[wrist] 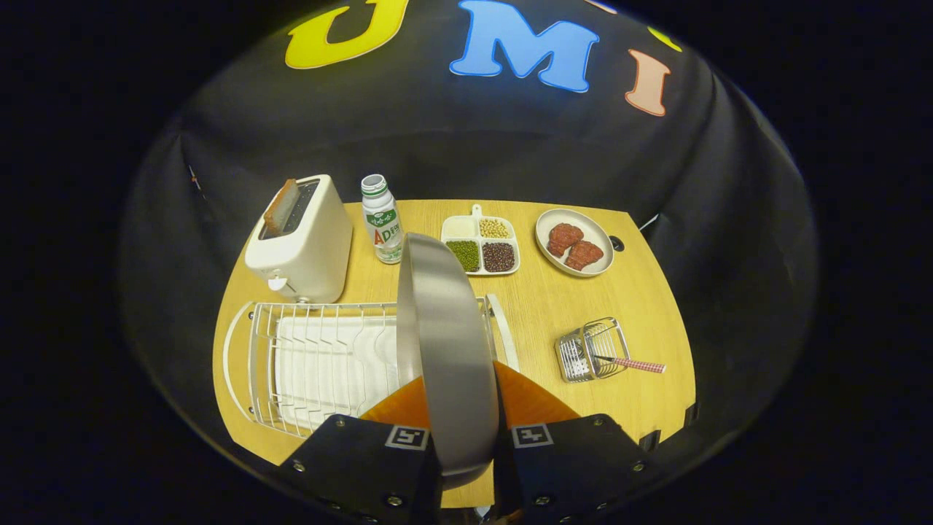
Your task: Take the plate from the dish rack, then take the spoon from the basket and place it into the plate.
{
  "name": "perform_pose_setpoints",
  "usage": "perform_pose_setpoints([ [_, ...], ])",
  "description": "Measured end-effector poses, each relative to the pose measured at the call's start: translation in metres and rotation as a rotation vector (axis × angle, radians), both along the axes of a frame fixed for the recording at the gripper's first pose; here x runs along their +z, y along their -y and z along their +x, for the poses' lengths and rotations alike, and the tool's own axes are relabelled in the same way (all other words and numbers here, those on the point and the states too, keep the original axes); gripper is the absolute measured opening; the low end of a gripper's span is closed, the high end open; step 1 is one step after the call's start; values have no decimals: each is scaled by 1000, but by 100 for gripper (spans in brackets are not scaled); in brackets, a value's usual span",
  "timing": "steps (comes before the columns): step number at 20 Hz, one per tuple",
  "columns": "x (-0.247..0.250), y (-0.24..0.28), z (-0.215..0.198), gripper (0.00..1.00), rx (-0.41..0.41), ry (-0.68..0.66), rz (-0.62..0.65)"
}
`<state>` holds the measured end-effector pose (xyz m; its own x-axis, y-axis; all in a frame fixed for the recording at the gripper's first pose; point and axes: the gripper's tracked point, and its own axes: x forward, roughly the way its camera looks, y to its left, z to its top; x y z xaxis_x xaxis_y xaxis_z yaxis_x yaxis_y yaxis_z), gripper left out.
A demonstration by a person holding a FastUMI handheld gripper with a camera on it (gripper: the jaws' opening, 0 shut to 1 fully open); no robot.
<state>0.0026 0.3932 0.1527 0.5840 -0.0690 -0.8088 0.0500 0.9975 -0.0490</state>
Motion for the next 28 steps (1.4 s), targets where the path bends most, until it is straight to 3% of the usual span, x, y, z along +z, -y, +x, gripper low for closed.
perform_pose_setpoints([
  [10, 48, 67, -58, 27, 131, 36, 119],
  [16, 56, 121, -96, 26, 113, 35, 204],
  [28, 11, 203, -145, 26, 29, -14, 343],
])
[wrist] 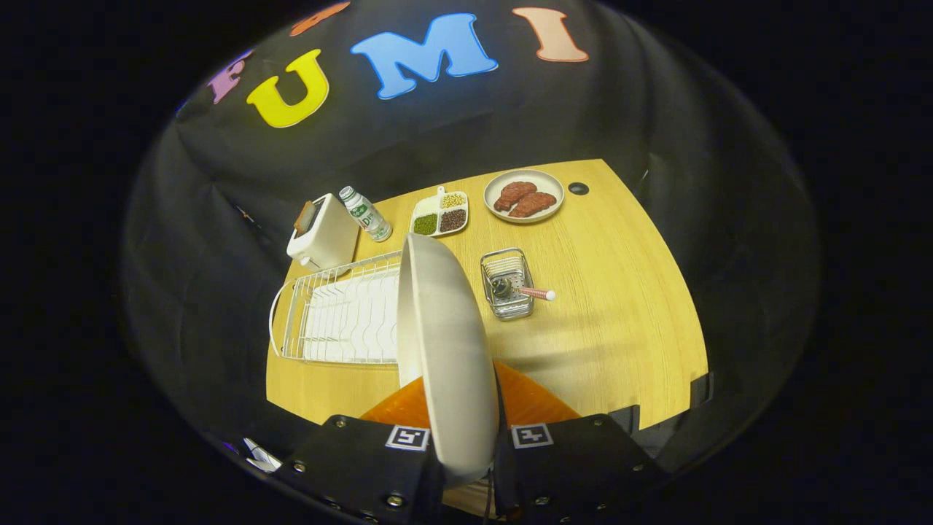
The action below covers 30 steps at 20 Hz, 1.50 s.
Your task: Take the plate from the dish rack, then take the spoon from the basket and place it into the plate.
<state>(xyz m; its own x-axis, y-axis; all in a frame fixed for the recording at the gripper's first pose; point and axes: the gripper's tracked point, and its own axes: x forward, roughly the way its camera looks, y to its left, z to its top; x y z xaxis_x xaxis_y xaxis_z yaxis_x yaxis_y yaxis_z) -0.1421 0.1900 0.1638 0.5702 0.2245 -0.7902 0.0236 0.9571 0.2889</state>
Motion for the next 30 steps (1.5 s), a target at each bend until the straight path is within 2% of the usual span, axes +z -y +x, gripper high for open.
perform_pose_setpoints([
  [2, -16, 6, -4, 26, -6, -10, 23],
  [10, -116, -2, -34, 27, 74, -99, 97],
  [17, -185, -14, -24, 27, 63, -110, 281],
  [21, -210, -16, -31, 27, 105, -115, 326],
  [25, -223, -7, -28, 27, 110, -131, 372],
  [28, -231, 15, -20, 34, 136, -91, 255],
  [30, -230, 36, -16, 48, 138, -50, 159],
])
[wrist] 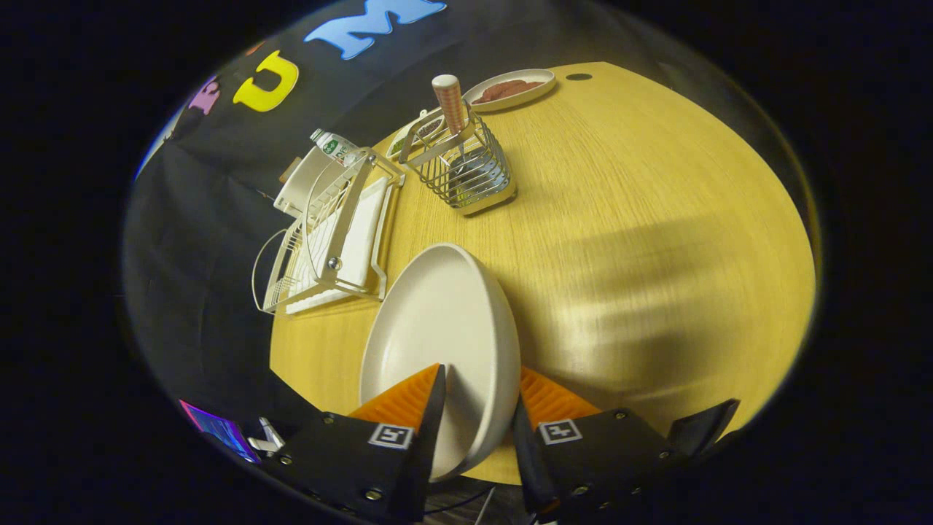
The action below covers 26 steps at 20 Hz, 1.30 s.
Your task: Take the plate from the dish rack, then take the spoon from the basket and place it into the plate.
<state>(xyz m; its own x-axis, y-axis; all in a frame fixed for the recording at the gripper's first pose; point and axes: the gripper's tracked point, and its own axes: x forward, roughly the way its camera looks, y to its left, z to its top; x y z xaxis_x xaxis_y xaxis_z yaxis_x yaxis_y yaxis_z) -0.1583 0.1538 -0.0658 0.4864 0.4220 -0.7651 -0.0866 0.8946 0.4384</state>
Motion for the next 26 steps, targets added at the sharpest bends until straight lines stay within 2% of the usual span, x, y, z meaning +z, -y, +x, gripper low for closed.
perform_pose_setpoints([
  [1, 4, 12, 5, 64, -10, 42, -52],
  [3, 22, 33, 15, 73, -30, 157, -127],
  [10, 143, 64, 62, 73, -123, 718, -229],
  [14, 193, 53, 76, 73, -114, 979, -254],
  [16, 209, 50, 85, 73, -99, 1119, -317],
  [19, 192, 36, 99, 73, -56, 1156, -347],
  [26, 156, 22, 151, 71, -106, 1146, -258],
])
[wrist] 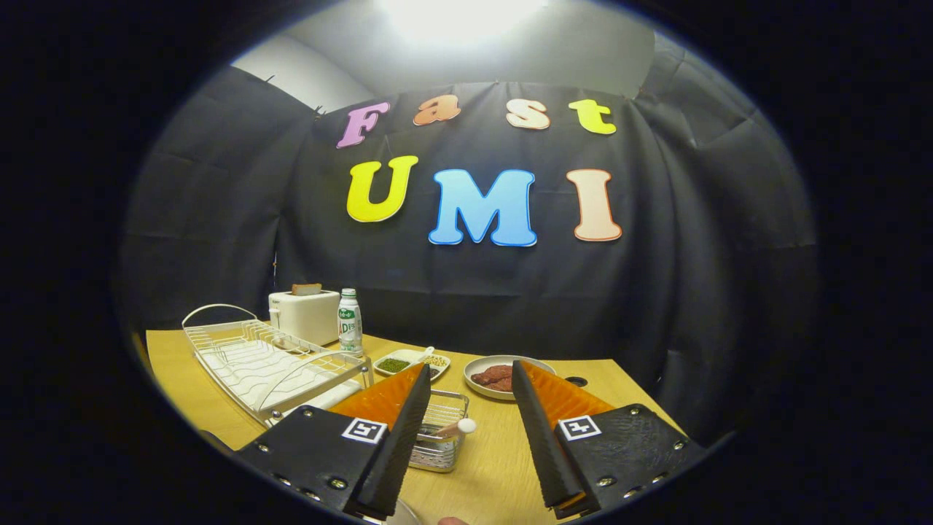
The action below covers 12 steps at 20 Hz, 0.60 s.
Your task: Take the plate from the dish rack, then take the spoon from the basket and place it into the plate.
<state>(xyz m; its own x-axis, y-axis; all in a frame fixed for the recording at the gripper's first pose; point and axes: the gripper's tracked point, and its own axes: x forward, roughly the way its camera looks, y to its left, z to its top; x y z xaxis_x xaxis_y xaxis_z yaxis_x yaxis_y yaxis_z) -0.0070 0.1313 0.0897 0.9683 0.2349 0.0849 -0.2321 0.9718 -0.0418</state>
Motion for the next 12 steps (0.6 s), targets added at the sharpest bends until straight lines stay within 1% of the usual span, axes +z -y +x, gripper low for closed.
perform_pose_setpoints([
  [4, -34, -5, 26, 71, 7, -71, 38],
  [5, -39, -9, 32, 64, 25, -96, 41],
  [6, -46, -14, 29, 55, 46, -129, 40],
  [8, -47, -23, 23, 21, 95, -149, 56],
  [9, -41, -16, 19, 16, 71, -141, 52],
  [10, -42, -19, 22, 10, 70, -145, 38],
  [12, -35, -23, 22, 10, 64, -142, 34],
])
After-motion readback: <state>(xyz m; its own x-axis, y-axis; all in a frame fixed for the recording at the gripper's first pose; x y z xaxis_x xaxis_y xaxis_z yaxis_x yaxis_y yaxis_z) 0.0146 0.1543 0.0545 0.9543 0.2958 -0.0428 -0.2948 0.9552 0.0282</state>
